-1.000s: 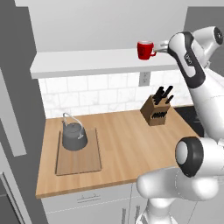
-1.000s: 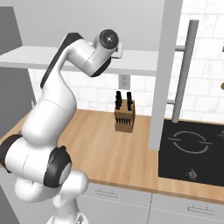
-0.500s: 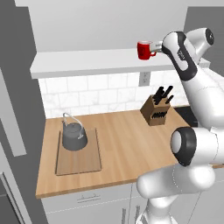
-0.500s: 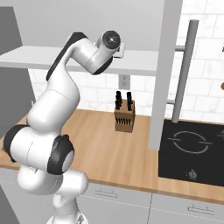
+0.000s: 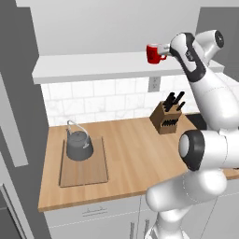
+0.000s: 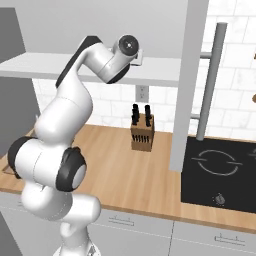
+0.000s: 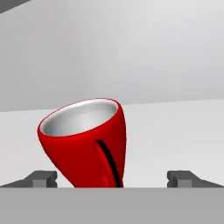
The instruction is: Pick the kettle from the counter and place it on the tray. Then pick the mug from the cabinet and place it on the tray. Then close the cabinet doors.
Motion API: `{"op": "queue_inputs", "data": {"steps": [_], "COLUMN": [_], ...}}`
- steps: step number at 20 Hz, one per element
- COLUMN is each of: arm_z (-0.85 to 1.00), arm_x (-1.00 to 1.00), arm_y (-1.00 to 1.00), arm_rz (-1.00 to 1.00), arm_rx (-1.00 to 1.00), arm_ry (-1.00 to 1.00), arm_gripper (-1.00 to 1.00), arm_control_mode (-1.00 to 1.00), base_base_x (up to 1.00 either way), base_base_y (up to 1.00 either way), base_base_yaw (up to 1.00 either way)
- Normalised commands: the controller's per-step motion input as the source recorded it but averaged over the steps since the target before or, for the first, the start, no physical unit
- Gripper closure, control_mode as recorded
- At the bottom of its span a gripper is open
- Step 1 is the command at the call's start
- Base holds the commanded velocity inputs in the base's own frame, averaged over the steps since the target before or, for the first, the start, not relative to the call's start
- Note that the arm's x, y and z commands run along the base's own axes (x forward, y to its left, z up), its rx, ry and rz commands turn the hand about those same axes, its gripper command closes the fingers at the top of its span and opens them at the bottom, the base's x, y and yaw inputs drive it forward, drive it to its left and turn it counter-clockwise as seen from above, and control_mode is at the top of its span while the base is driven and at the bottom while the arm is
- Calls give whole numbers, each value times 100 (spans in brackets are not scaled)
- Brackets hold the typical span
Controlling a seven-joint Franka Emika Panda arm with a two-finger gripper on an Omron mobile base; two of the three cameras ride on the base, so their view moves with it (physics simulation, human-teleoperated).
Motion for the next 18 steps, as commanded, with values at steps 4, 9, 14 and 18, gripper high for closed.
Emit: {"op": "queue_inputs", "data": {"steps": [4, 9, 14, 18], "arm_z": [0, 0, 0, 0], "arm_x": [23, 18, 11, -3], "arm_y": [0, 0, 0, 3], "arm_rz": [0, 0, 1, 3], "arm_rx": [0, 0, 0, 0], "arm_ry": [0, 0, 0, -1], "arm_gripper": [-100, -100, -100, 100], "arm_control_mode": [-100, -100, -100, -100], "base_base_x": [0, 0, 0, 0], "base_base_y": [0, 0, 0, 0], "base_base_yaw": [0, 0, 0, 0]}}
